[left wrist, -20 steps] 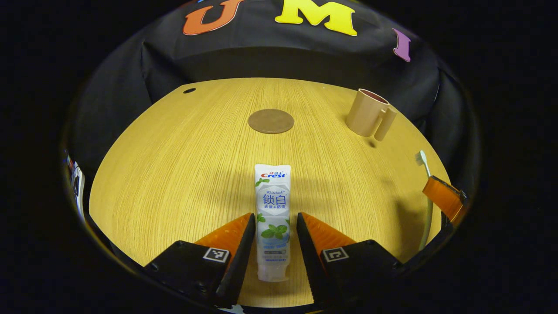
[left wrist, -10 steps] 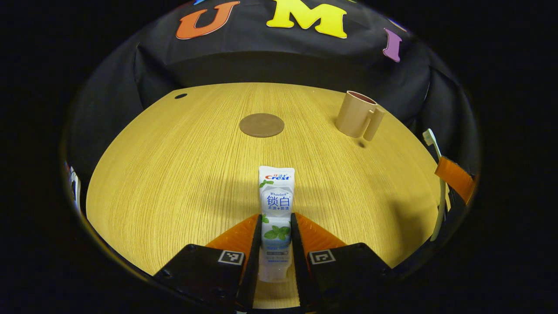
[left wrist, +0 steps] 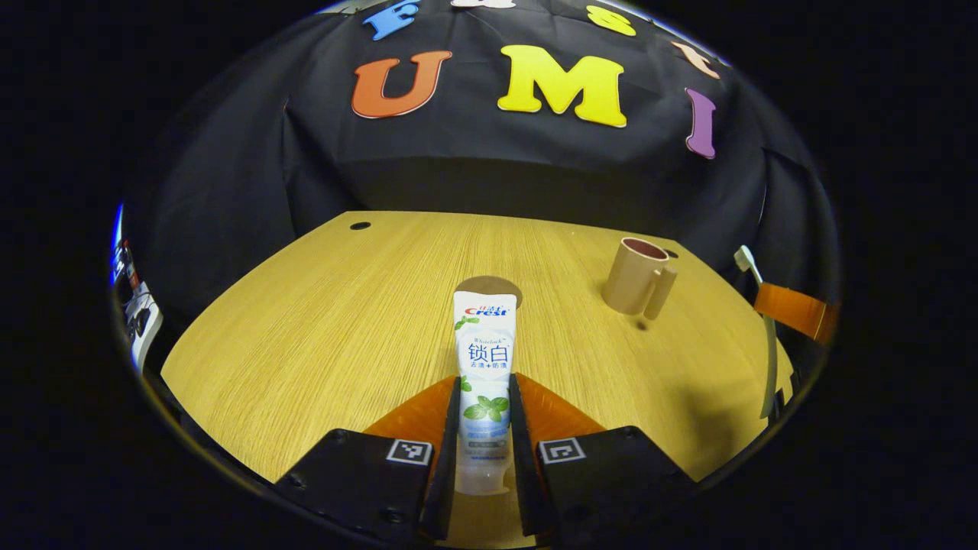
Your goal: Put the toothbrush and toothpaste on the desktop into the cup, then pick up the cup and place it on the coaster on the desktop.
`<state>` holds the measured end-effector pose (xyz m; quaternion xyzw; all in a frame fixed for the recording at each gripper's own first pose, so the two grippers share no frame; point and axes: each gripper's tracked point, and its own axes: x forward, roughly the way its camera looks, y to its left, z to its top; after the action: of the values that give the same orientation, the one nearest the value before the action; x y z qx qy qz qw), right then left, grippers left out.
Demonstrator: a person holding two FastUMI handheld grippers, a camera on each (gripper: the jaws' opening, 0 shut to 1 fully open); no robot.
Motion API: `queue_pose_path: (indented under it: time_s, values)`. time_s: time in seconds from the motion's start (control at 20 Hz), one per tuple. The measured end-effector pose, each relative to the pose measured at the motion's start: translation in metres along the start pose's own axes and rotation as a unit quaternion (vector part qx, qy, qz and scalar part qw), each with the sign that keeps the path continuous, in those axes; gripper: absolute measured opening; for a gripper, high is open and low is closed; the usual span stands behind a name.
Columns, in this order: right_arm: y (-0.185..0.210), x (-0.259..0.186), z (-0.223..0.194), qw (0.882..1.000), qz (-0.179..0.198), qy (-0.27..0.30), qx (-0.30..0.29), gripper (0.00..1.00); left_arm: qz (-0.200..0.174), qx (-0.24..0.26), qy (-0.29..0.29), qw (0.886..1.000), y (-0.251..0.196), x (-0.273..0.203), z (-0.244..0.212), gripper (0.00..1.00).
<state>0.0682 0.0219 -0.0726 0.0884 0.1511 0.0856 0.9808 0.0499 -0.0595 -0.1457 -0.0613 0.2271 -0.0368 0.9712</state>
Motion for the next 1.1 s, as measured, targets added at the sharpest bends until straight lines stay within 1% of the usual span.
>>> queue_pose_path:
  time_s: [0.15, 0.35, 0.55, 0.75, 0.95, 1.05, 1.1]
  values:
    - [0.002, 0.019, 0.022, 1.000, 0.009, -0.009, 0.000, 0.01, -0.003, 0.003, -0.038, 0.999, -0.004, -0.002, 0.029, 0.37]
    - [-0.006, 0.053, 0.065, 0.999, 0.018, -0.039, 0.003, 0.00, 0.011, 0.002, -0.092, 0.996, -0.001, -0.002, 0.066, 0.37]
    - [-0.012, 0.092, 0.116, 0.996, 0.022, -0.081, -0.003, 0.00, 0.014, 0.002, -0.127, 0.992, -0.001, -0.001, 0.094, 0.37]
    - [-0.003, 0.130, 0.154, 0.993, 0.034, -0.111, -0.010, 0.01, 0.011, -0.003, -0.150, 0.989, -0.005, 0.005, 0.112, 0.37]
    - [0.008, 0.167, 0.174, 0.988, 0.044, -0.143, -0.035, 0.00, 0.001, -0.008, -0.170, 0.985, -0.011, 0.012, 0.119, 0.37]
    - [0.012, 0.183, 0.172, 0.986, 0.054, -0.152, -0.042, 0.00, -0.004, -0.009, -0.177, 0.984, -0.012, 0.015, 0.119, 0.37]
    - [0.010, 0.192, 0.167, 0.986, 0.053, -0.151, -0.044, 0.00, -0.005, -0.011, -0.178, 0.984, -0.011, 0.017, 0.118, 0.36]
